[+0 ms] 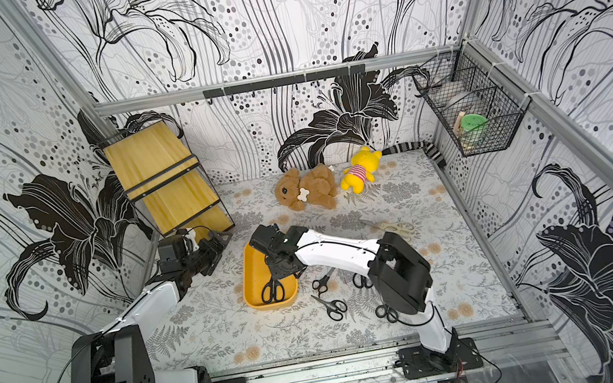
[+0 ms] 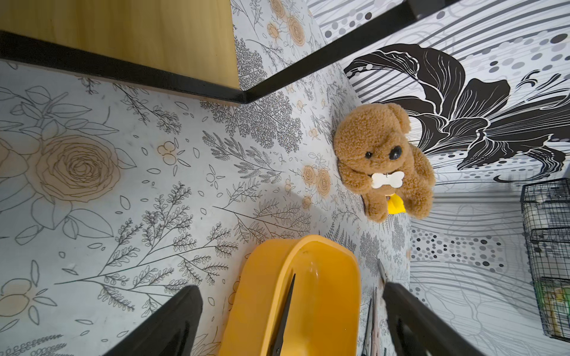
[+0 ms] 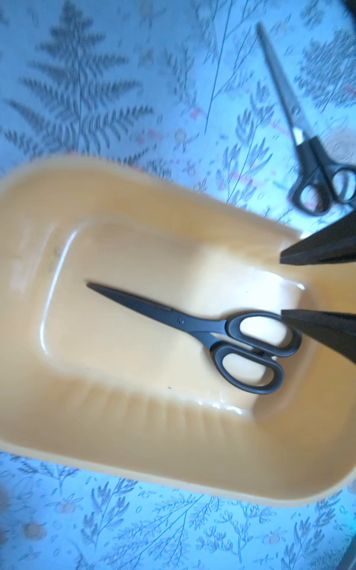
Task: Put the scissors into the storage box
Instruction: Place the scissors in the storage box, then pick up the scissors from the center of the board.
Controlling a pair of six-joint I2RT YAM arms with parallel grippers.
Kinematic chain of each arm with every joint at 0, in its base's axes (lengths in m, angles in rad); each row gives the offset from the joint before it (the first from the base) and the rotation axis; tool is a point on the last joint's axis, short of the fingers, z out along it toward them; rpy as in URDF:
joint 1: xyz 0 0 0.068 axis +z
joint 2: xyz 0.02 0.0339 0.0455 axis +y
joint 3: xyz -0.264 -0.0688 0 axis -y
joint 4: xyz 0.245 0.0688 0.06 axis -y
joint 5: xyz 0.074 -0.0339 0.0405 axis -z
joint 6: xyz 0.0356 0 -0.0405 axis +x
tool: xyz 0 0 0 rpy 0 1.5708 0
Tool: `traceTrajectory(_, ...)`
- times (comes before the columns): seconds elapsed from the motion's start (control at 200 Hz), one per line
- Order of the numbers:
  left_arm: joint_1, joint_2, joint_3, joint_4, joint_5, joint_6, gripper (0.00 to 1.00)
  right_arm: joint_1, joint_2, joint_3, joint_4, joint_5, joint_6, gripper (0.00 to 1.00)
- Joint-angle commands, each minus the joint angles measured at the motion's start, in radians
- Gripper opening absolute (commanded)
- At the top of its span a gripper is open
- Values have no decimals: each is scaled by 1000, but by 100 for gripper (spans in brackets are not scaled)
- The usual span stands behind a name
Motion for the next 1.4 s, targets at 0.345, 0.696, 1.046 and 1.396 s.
traceTrajectory(0.345,6,-48,-34,62,32,-38,96,-18,-298,-387,-113,-36,364,25)
traceTrajectory(0.696,6,-41,-36,66,36,-41,96,-18,-277,-485,37,-30,471,24)
traceTrajectory(1.046,6,-27,-34,64,36,-39,96,-31,-181,-472,86,-12,520,24)
traceTrajectory(1.396,6,-17,-31,63,36,-39,96,-51,-173,-521,138,-21,545,23)
